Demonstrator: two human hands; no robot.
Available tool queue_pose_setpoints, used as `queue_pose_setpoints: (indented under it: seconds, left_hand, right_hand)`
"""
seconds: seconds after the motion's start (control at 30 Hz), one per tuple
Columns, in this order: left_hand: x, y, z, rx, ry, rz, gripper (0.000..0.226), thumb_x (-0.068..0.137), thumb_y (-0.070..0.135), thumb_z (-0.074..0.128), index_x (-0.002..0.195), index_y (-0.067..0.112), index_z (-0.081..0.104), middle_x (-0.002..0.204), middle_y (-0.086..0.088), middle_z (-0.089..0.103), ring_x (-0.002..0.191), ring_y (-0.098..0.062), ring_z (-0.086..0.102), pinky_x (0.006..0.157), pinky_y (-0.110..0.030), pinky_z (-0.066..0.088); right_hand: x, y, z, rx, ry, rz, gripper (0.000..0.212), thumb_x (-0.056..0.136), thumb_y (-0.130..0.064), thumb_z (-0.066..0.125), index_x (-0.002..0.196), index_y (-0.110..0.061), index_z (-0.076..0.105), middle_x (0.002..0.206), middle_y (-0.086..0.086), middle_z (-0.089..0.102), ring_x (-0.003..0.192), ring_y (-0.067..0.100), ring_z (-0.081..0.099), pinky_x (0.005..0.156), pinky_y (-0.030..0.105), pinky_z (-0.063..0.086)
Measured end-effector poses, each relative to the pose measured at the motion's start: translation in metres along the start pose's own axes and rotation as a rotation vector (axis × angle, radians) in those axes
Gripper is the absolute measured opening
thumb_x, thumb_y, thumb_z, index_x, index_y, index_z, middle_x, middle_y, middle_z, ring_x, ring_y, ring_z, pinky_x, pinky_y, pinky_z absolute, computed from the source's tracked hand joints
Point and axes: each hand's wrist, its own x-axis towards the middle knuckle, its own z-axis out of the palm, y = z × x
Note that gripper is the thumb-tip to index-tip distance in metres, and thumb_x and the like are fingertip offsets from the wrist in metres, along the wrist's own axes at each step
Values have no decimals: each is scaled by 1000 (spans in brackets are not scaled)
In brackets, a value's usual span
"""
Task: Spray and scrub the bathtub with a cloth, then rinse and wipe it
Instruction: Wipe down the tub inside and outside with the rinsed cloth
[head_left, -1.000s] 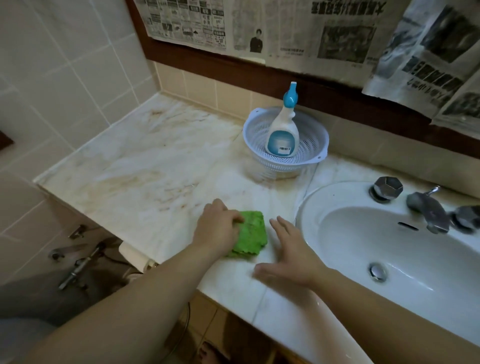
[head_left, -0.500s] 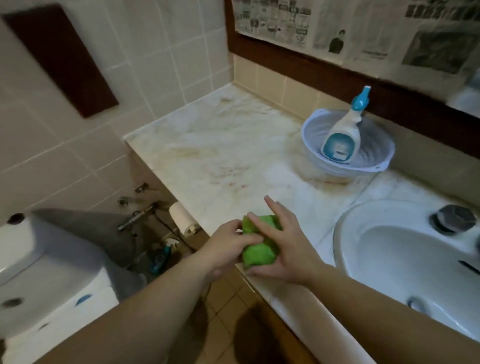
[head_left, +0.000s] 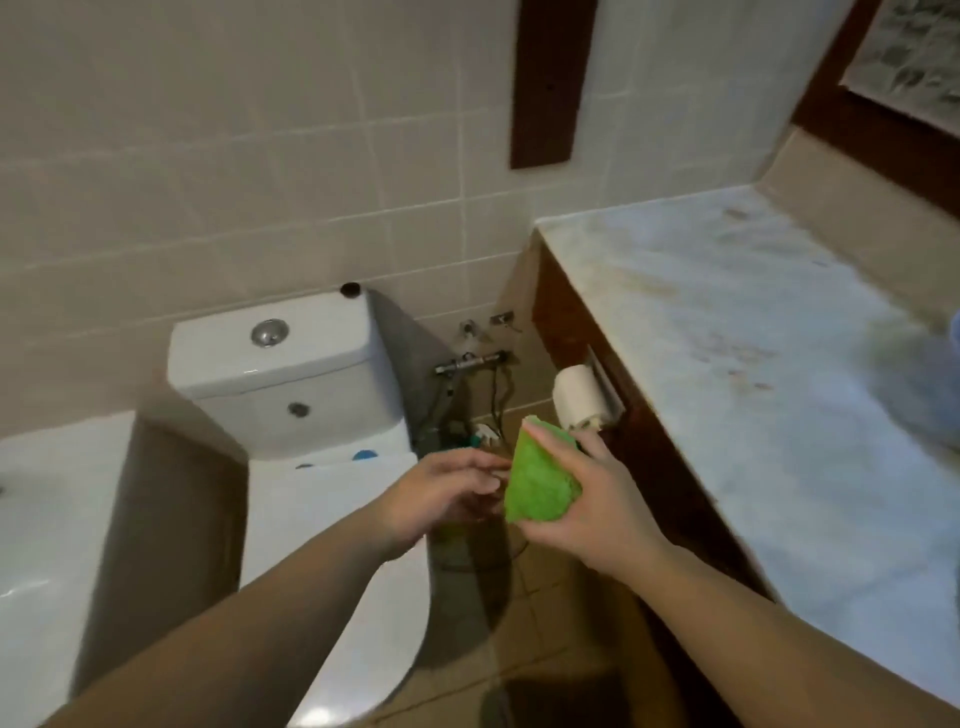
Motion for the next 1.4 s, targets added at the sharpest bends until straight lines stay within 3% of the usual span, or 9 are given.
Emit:
queue_pose_setpoints:
  seconds: [0.1, 0.27, 0.47, 0.6, 0.77, 0.87, 1.0, 1.23, 1.4]
  left_hand:
    - [-62, -42, -79, 260, 291, 28, 36, 85, 17, 80, 119, 17, 71, 103, 1, 76, 88, -5, 70, 83, -25, 54]
    - [-161, -108, -171, 507, 510, -33, 50, 79, 47, 75, 126, 33, 66, 108, 17, 71, 97, 0, 66, 89, -24, 54]
    - [-261, -174, -214, 422, 735, -179, 48, 84, 49, 74, 128, 33, 65, 112, 17, 70, 101, -1, 66, 95, -29, 55]
    - [-314, -206, -221, 305, 894, -254, 34, 96, 38, 70, 128, 31, 63, 117, 12, 67, 105, -5, 64, 96, -25, 55]
    - [-363, -236, -241, 177, 1075, -278, 27, 98, 35, 68, 124, 29, 64, 112, 12, 69, 101, -5, 65, 93, -27, 56]
    - [-377, -255, -263, 113, 1123, -288, 24, 97, 36, 68, 120, 31, 64, 109, 13, 69, 98, -6, 66, 88, -26, 56]
    - [-375, -285, -308, 50, 1128, -279, 26, 96, 37, 70, 120, 31, 63, 108, 12, 66, 97, -6, 65, 84, -22, 53]
    - [-348, -344, -423, -17, 1127, -316, 35, 90, 42, 74, 120, 30, 60, 110, 11, 63, 96, -6, 63, 84, -28, 52]
    - [-288, -380, -493, -30, 1070, -362, 47, 89, 46, 72, 130, 27, 58, 118, 7, 62, 102, -13, 62, 86, -31, 49]
  right_hand:
    - [31, -48, 68, -9, -110, -16, 106, 63, -50, 89, 148, -68, 28, 131, -17, 40, 120, 3, 48, 99, 24, 46]
    - [63, -128, 180, 28, -318, -114, 104, 59, -48, 88, 146, -65, 33, 120, -18, 44, 109, 4, 53, 93, 24, 47]
    - [78, -207, 273, 69, -573, -245, 99, 64, -41, 87, 142, -70, 34, 114, -24, 42, 97, 2, 56, 70, 15, 53]
    - [84, -240, 316, 103, -717, -264, 97, 66, -36, 86, 143, -69, 36, 111, -22, 45, 91, 10, 62, 56, 32, 61]
    - [92, -273, 362, 77, -804, -274, 96, 68, -32, 88, 144, -59, 35, 124, -20, 45, 85, 11, 63, 46, 27, 56]
    - [103, -290, 397, 28, -803, -269, 87, 67, -35, 90, 135, -51, 38, 129, -12, 49, 97, 7, 59, 53, 20, 54]
    - [123, -300, 462, -34, -796, -205, 90, 62, -48, 92, 136, -48, 42, 130, -11, 51, 116, 15, 54, 90, 30, 47]
    - [166, -301, 567, 4, -686, 45, 84, 65, -42, 96, 135, -42, 50, 127, -4, 60, 108, 15, 60, 88, 30, 47]
    - [223, -283, 627, -41, -577, 42, 85, 73, -42, 91, 146, -29, 48, 126, -1, 55, 110, 18, 56, 89, 33, 44]
